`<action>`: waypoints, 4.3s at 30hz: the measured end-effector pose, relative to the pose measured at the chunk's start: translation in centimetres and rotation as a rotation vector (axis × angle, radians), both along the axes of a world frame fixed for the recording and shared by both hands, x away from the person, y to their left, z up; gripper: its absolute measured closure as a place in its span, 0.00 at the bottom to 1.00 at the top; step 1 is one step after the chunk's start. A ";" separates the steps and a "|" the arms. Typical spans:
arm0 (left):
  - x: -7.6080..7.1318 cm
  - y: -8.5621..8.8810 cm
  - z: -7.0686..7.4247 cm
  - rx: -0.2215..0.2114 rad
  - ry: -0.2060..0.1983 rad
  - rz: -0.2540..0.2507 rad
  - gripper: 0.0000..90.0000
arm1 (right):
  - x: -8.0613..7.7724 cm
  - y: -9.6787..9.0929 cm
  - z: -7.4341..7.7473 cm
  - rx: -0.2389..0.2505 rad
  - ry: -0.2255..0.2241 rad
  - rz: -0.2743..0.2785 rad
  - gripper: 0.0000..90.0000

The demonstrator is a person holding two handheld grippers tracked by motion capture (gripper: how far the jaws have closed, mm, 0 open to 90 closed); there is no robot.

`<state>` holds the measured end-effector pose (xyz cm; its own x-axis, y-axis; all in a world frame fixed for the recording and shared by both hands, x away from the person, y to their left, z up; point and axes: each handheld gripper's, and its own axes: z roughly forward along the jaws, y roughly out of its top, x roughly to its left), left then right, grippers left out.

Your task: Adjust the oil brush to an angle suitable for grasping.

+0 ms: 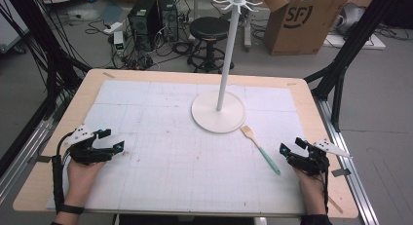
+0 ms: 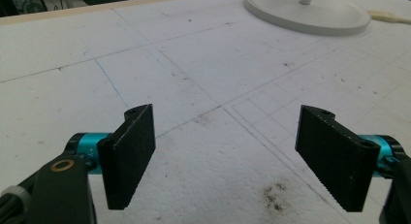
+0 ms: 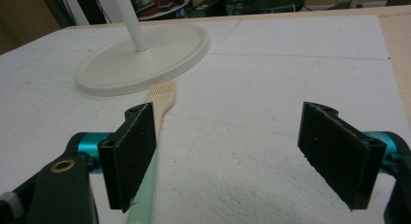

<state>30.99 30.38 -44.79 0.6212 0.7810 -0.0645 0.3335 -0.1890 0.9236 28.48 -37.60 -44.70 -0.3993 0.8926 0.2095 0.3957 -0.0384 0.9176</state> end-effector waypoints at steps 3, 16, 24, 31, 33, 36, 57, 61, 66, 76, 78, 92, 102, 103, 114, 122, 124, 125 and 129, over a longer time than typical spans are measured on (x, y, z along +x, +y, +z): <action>0.0 0.1 0.0 -0.009 0.002 0.000 0.28 | 0.0 0.0 0.0 0.000 0.000 -0.001 0.23; 0.0 0.1 0.0 -0.009 0.004 0.006 0.24 | 0.3 0.6 0.3 -0.033 0.020 0.007 0.22; 0.0 0.1 0.0 -0.007 0.005 0.007 0.22 | 0.7 2.6 1.2 -0.091 0.026 0.054 0.23; 0.0 0.0 0.0 0.002 0.003 0.008 0.20 | 1.8 4.8 1.1 -0.168 0.072 0.095 0.28; 0.0 0.0 0.0 0.004 0.002 0.007 0.20 | 2.1 5.4 1.1 -0.182 0.080 0.096 0.30; 0.0 0.0 0.0 0.001 0.001 0.006 0.20 | 2.5 6.0 1.0 -0.201 0.113 0.093 0.32; 0.0 -0.1 0.0 0.012 0.001 0.008 0.20 | 4.4 8.9 0.1 -0.346 0.218 0.152 0.64; 0.0 -0.1 0.0 0.013 0.000 0.009 0.20 | 4.5 9.1 0.0 -0.365 0.231 0.168 0.72; 0.0 -0.1 0.0 0.015 0.000 0.010 0.21 | 4.5 9.2 0.1 -0.355 0.247 0.189 0.85; 0.0 -0.2 0.0 0.019 -0.001 0.010 0.21 | 4.5 8.8 0.2 -0.311 0.268 0.193 0.91; 0.0 -0.2 0.0 0.019 -0.002 0.010 0.21 | 4.5 8.7 0.2 -0.310 0.272 0.193 0.91; 0.0 -0.2 0.0 0.020 -0.001 0.013 0.21 | 3.6 9.6 2.5 -0.261 0.171 0.340 0.91; 0.0 -0.2 0.0 0.018 -0.002 0.010 0.21 | 5.2 14.7 4.4 -0.245 0.118 0.550 0.91; 0.0 -0.2 0.0 0.018 -0.002 0.010 0.21 | 5.4 15.4 4.5 -0.247 0.113 0.577 0.91; -0.1 -0.2 0.0 0.014 -0.007 0.008 0.21 | 7.5 24.7 4.5 -0.343 0.102 0.844 0.91; -0.2 -0.1 0.0 0.009 -0.016 0.010 0.21 | 8.3 29.9 3.7 -0.375 0.100 0.945 0.91; -0.2 -0.1 0.0 0.008 -0.020 0.010 0.21 | 8.3 31.1 3.4 -0.384 0.096 0.978 0.91; -0.2 -0.1 0.0 0.007 -0.021 0.011 0.21 | 8.3 31.7 3.3 -0.390 0.098 0.991 0.91; -0.3 0.0 0.0 0.008 -0.024 0.011 0.21 | 8.2 33.9 2.8 -0.423 0.093 1.033 0.91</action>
<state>30.72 30.36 -44.76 0.6141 0.7881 -0.0435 0.3132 -0.1927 0.9299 36.71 -3.70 -41.92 -0.9883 0.1484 0.0359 0.1256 0.6560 0.7442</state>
